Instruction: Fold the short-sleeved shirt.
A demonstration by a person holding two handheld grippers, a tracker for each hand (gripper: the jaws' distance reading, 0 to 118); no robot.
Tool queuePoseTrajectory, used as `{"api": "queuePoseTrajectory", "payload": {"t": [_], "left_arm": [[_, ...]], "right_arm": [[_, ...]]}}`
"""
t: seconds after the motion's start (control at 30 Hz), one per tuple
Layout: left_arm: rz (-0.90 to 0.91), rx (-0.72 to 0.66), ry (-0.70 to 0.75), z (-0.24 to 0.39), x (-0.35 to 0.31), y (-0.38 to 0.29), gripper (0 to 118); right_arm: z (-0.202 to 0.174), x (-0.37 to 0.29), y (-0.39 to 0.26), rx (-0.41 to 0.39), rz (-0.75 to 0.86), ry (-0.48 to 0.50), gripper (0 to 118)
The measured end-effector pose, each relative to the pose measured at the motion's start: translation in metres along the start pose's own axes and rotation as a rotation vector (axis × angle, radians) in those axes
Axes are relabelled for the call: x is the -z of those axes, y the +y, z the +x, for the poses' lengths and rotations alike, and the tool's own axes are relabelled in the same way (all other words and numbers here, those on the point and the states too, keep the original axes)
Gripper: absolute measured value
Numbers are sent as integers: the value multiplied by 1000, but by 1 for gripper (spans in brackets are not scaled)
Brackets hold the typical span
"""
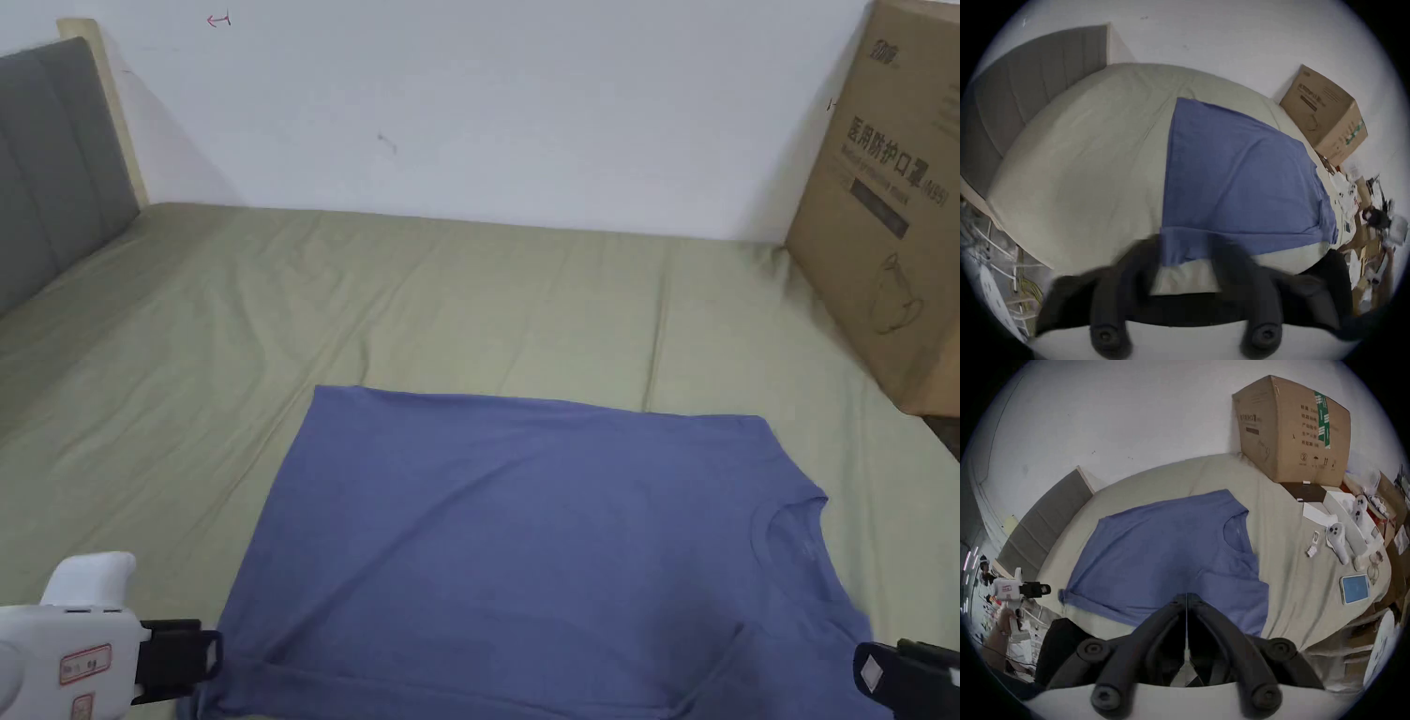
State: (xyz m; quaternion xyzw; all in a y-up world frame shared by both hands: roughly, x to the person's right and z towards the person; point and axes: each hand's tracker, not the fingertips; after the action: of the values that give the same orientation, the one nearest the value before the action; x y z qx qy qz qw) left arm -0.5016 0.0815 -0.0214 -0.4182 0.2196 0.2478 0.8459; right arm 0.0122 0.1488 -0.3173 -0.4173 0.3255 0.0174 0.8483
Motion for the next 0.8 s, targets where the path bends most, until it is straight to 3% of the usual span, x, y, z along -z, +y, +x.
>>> {"api": "queuePoseTrajectory", "payload": {"t": [0.03,0.07,0.1,0.23,0.27,0.3,0.33,0.37,0.5,0.73,0.77,0.8], "left_arm": [[-15,-5,-2,-3,9,-2,96],[-24,-2,4,-8,18,-3,113],[-23,5,16,-9,24,-5,118],[-53,86,40,7,42,-14,117],[-90,113,40,13,47,-13,112],[-126,142,15,15,50,-13,82],[-120,164,3,19,50,-16,42],[-103,171,22,23,49,-18,15],[-51,112,-32,13,42,-13,7],[68,53,-73,24,-6,-16,7],[70,56,-71,27,-9,-16,7],[74,62,-67,31,-13,-15,7]], "right_arm": [[-2,1,-3,-10,-7,-14,0],[-1,3,-5,-14,-17,-16,0],[0,4,-5,-20,-25,-19,0],[16,6,-2,-99,-49,-64,0],[18,6,0,-115,-48,-87,0],[15,5,-2,-122,-45,-103,0],[16,5,-1,-116,-46,-107,0],[19,5,1,-110,-48,-119,0],[29,9,0,-81,-69,-136,0],[67,45,-15,-20,-234,-154,0],[75,54,-18,-21,-256,-163,2],[80,61,-21,-18,-252,-168,24]]}}
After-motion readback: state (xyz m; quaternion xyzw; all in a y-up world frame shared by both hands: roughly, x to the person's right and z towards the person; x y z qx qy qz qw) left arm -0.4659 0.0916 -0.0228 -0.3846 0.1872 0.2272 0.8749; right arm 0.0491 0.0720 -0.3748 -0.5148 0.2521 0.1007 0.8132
